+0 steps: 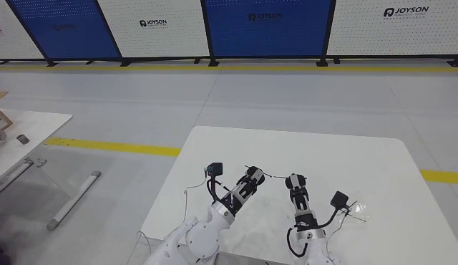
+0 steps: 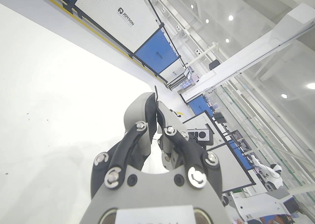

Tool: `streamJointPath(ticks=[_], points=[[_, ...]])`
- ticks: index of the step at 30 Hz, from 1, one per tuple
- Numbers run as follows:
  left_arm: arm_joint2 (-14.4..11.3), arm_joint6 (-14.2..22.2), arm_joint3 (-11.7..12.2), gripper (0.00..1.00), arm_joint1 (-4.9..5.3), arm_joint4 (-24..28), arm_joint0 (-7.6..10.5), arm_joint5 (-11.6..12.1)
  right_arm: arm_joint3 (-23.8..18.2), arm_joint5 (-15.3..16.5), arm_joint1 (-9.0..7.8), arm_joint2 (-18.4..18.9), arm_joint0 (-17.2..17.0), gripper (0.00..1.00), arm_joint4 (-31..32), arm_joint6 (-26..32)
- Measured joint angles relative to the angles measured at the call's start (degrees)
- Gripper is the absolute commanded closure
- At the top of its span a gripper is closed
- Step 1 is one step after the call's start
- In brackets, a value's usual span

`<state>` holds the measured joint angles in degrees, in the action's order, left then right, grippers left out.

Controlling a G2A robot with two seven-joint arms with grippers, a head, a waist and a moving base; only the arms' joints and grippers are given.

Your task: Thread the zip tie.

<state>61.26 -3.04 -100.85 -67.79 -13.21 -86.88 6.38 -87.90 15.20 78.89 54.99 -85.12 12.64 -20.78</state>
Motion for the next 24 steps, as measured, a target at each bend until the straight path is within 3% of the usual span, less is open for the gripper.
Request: streamJointPath(ticks=[24], points=[[0.0,0.0,0.0,1.0,0.0,0.0,0.0,0.0,0.8,-1.9,1.43,0.4,0.6,1.0,1.7,2.5]])
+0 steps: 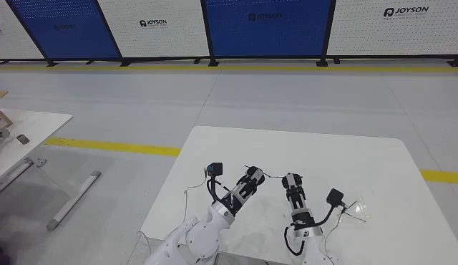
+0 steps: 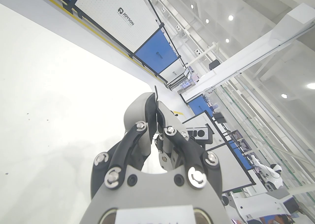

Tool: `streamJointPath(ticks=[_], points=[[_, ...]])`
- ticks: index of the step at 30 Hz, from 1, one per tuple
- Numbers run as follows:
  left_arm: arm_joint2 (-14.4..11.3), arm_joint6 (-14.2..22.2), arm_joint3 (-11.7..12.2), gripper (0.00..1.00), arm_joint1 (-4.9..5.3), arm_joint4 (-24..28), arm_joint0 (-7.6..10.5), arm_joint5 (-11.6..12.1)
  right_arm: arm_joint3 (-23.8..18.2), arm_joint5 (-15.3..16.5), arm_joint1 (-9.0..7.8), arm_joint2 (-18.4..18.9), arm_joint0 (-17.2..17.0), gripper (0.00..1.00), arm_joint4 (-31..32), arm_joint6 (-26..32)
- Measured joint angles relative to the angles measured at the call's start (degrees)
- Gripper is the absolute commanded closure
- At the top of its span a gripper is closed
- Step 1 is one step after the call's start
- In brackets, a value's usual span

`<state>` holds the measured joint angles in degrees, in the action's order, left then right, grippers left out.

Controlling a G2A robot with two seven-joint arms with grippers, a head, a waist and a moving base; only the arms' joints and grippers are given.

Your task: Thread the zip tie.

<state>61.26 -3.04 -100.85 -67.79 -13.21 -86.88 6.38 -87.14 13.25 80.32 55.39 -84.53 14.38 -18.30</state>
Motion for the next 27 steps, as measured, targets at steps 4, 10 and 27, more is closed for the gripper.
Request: streamJointPath(ticks=[4,10,27], points=[[0.0,0.0,0.0,1.0,0.0,0.0,0.0,0.0,0.0,-1.2,0.36,-0.3,0.9,1.0,0.1,1.0],[0.0,0.0,0.0,1.0,0.0,0.0,0.0,0.0,0.9,-1.7,0.85,-0.7,2.3,1.0,-1.1,3.6],[0.4,4.5,-1.5,1.0,0.08,4.1,-1.04,2.5,1.7,3.5,0.76,1.8,0.6,1.0,-0.7,6.8]])
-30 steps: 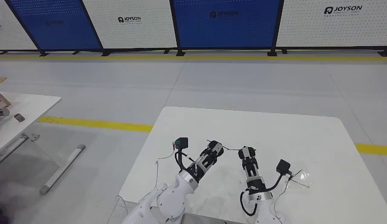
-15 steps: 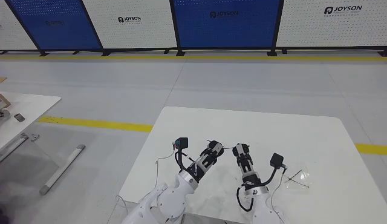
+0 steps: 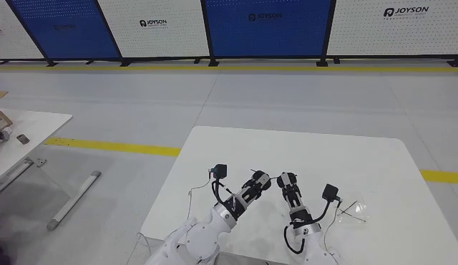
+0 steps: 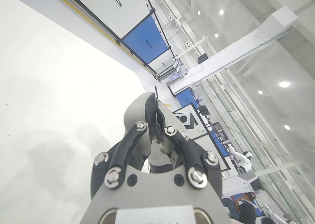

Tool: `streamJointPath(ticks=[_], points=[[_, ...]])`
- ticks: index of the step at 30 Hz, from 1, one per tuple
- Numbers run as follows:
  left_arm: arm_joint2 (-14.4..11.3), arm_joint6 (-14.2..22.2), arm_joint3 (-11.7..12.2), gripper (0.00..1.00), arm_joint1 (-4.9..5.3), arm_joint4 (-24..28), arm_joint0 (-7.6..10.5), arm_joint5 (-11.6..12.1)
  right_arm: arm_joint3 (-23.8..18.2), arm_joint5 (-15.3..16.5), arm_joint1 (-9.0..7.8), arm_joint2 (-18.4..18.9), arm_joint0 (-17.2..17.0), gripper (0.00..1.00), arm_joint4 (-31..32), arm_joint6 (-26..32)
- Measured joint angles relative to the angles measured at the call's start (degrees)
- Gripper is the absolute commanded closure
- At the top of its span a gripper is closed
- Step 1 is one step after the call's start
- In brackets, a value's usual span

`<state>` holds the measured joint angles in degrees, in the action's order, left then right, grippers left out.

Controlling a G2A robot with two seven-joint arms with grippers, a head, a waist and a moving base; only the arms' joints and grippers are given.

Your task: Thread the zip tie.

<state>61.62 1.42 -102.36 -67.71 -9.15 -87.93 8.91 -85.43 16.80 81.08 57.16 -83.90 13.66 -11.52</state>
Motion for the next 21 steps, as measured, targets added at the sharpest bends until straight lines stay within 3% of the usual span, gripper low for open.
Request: streamJointPath(ticks=[7,13,16,17,19,21], points=[[-0.1,-4.4,0.2,1.0,-0.29,-3.7,-0.15,-2.7,-0.7,1.1,-0.05,0.9,-1.3,1.0,1.3,-0.4],[-1.1,-5.5,0.5,1.0,-0.59,-6.0,0.17,-4.3,-1.3,0.8,0.04,1.4,-1.8,1.0,2.7,-1.8],[-1.4,-5.4,0.6,0.96,-0.7,-6.4,0.3,-4.8,-1.4,0.5,0.1,1.5,-1.9,1.0,3.3,-2.1],[-1.4,-5.3,0.6,0.9,-0.72,-6.4,0.33,-4.9,-1.4,0.5,0.13,1.6,-1.9,1.0,3.5,-2.2],[-1.5,-5.2,0.6,0.95,-0.77,-6.6,0.35,-5.0,-1.4,0.3,0.19,1.7,-2.0,1.0,3.7,-2.3],[-1.6,-5.2,0.5,0.84,-0.82,-6.8,0.33,-5.1,-1.2,0.2,0.25,1.7,-1.9,1.0,3.8,-2.3]])
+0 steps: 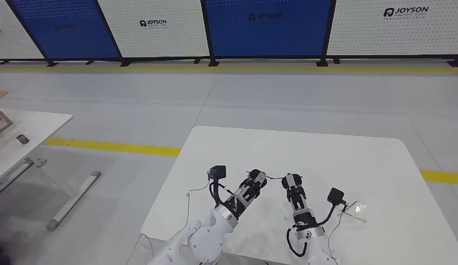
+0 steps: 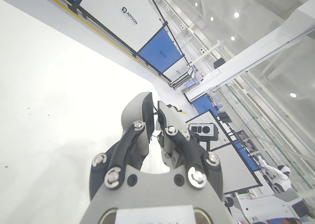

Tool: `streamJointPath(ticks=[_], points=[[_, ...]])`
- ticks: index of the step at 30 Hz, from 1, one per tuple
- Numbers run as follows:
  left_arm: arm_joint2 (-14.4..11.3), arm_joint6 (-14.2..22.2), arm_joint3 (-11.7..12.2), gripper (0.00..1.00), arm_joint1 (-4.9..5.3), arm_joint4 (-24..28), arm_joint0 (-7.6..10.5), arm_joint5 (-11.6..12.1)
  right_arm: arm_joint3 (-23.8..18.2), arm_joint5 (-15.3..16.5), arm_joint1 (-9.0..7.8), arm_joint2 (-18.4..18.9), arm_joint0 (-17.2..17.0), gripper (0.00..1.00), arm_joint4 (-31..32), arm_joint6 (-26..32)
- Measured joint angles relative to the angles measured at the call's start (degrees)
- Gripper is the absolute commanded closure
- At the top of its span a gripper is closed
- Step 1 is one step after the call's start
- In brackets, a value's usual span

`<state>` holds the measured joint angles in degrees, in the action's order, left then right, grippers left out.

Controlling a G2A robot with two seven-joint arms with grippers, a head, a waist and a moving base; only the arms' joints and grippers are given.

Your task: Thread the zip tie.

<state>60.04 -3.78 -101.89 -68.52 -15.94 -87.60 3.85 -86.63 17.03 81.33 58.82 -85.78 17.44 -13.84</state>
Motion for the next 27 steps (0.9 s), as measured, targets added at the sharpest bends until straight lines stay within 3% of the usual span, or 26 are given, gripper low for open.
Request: streamJointPath(ticks=[1,2,9,16,20,27], points=[[0.0,0.0,-0.1,0.66,-0.03,-0.1,-0.02,0.0,0.1,-0.1,0.05,0.0,0.1,1.0,0.1,0.0],[-0.1,0.1,-0.1,0.63,-0.04,-0.2,-0.04,0.0,0.2,-0.1,0.08,0.0,0.1,1.0,0.1,0.0],[-0.3,0.3,-0.1,0.65,-0.19,-1.2,-0.03,-0.5,0.5,-0.5,0.34,0.0,0.2,1.0,1.3,-0.9],[-0.9,0.3,-0.4,0.81,-0.49,-1.8,0.52,-2.0,0.0,-0.6,0.51,0.0,-0.1,1.0,2.0,-0.8],[-1.2,0.2,-0.5,1.0,-0.61,-2.5,0.67,-2.6,-0.2,-0.3,0.58,0.1,-0.3,1.0,2.0,-0.8],[-1.2,0.1,-0.5,1.0,-0.78,-2.5,0.56,-2.9,-0.1,0.4,0.71,0.5,-0.5,1.0,1.4,-0.4]])
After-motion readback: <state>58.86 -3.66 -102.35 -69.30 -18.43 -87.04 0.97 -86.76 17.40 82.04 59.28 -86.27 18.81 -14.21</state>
